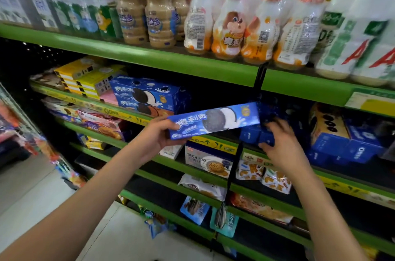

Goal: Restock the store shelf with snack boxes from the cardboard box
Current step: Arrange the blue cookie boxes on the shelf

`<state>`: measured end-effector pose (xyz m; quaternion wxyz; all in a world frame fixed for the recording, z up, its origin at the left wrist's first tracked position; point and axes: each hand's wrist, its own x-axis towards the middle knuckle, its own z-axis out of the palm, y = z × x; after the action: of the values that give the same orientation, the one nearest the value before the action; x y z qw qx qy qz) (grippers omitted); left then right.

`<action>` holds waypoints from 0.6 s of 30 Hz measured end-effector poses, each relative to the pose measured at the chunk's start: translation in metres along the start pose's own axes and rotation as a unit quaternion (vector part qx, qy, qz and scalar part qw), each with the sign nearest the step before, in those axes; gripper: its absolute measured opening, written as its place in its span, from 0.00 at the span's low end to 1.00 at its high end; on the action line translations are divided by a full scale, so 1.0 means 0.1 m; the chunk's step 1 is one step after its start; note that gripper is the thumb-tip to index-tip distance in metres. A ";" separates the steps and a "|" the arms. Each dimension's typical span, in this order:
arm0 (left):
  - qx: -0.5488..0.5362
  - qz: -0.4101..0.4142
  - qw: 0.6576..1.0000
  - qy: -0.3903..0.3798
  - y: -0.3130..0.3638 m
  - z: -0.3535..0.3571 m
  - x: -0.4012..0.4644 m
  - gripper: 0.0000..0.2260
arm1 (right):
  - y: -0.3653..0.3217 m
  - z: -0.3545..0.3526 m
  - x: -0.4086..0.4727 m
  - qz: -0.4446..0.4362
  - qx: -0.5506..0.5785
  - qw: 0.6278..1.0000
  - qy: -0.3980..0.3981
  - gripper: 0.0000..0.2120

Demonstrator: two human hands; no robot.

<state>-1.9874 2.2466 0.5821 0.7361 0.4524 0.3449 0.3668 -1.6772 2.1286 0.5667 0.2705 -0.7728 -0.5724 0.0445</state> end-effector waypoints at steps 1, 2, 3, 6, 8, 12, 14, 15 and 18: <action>0.003 0.002 1.000 -0.003 0.00 -0.07 -0.03 0.26 | 0.04 -0.04 0.00 -0.006 0.009 1.000 -0.009 0.27; 0.005 0.005 1.000 -0.005 -0.01 -0.13 -0.05 0.23 | 0.07 -0.07 0.00 -0.015 0.013 1.000 -0.018 0.28; 0.005 0.008 1.000 -0.004 -0.01 -0.18 -0.06 0.21 | 0.09 -0.10 0.00 -0.023 0.015 0.999 -0.026 0.29; 0.001 0.015 1.000 0.016 -0.02 -0.30 -0.07 0.18 | 0.11 -0.13 0.00 -0.028 0.023 0.998 -0.047 0.32; 0.007 0.020 1.000 0.021 -0.03 -0.33 -0.08 0.16 | 0.11 -0.13 -0.01 -0.026 0.030 0.998 -0.056 0.33; 0.016 0.026 0.999 0.029 -0.02 -0.34 -0.10 0.14 | 0.11 -0.11 -0.04 -0.037 0.046 0.998 -0.037 0.32; 0.019 0.023 0.999 0.034 -0.02 -0.32 -0.12 0.15 | 0.11 -0.09 -0.04 -0.050 0.036 0.998 -0.012 0.29; 0.019 0.024 0.999 0.034 -0.03 -0.32 -0.12 0.14 | 0.10 -0.08 -0.03 -0.055 0.029 0.998 -0.001 0.28; 0.023 0.024 0.999 0.026 -0.04 -0.31 -0.15 0.13 | 0.08 -0.04 -0.01 -0.056 0.022 0.998 0.026 0.25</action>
<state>-2.0196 2.2455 0.5698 0.7071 0.4681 0.3611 0.3880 -1.6690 2.1242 0.5656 0.3049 -0.7341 -0.6063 0.0217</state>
